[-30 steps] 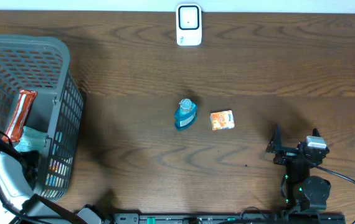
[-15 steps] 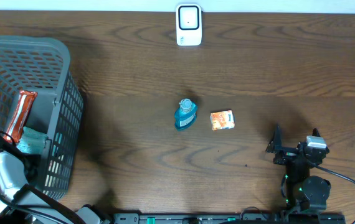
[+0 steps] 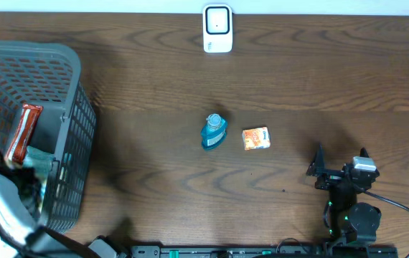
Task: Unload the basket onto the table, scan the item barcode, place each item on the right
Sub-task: 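Reach into the basket and grasp the printed snack bag, then lift the snack bag out and hold it near the scanner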
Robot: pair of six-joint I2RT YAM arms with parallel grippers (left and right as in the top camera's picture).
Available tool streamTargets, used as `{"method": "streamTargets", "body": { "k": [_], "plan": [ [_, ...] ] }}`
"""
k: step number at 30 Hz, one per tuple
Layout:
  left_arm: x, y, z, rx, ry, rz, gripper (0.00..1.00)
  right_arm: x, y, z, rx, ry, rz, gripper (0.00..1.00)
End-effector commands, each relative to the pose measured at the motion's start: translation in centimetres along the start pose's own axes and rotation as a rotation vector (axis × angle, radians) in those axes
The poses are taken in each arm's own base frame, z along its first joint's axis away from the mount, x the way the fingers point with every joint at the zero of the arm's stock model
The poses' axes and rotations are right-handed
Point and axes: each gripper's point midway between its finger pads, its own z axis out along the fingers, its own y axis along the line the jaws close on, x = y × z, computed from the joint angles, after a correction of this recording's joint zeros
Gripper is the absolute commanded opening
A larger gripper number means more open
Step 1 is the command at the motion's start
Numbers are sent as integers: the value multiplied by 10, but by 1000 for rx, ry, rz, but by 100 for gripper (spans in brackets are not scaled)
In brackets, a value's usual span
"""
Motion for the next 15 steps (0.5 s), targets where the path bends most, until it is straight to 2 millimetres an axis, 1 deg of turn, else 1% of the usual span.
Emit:
{"method": "streamTargets", "body": {
  "k": [1,2,4,5,6,7,8,11,12,14,15],
  "plan": [
    [-2,-49,-56,280,3,12,7,1,0,0,3,2,-13,99],
    [-2,-59,-72,351,-2,22,7,1,0,0,3,2,-13,99],
    [-3,-72,-97,449,-23,41,7,1,0,0,3,2,-13,99],
    [-3,-79,-111,505,-38,52,7,1,0,0,3,2,-13,99],
    [-3,-88,-130,580,-57,71,7,1,0,0,3,2,-13,99],
    [-2,-93,-141,626,-67,84,8,1,0,0,4,2,-13,99],
    [0,-100,-159,700,-76,103,8,1,0,0,4,2,-13,99],
    [16,-120,-213,937,-40,123,7,1,0,0,4,2,-13,99],
    [25,-128,-241,1058,-9,130,7,1,0,0,3,2,-13,99],
    [37,-136,-280,1213,26,165,7,1,0,0,3,2,-13,99],
    [45,-139,-303,1299,29,204,7,1,0,0,3,2,-13,99]
  ]
}}
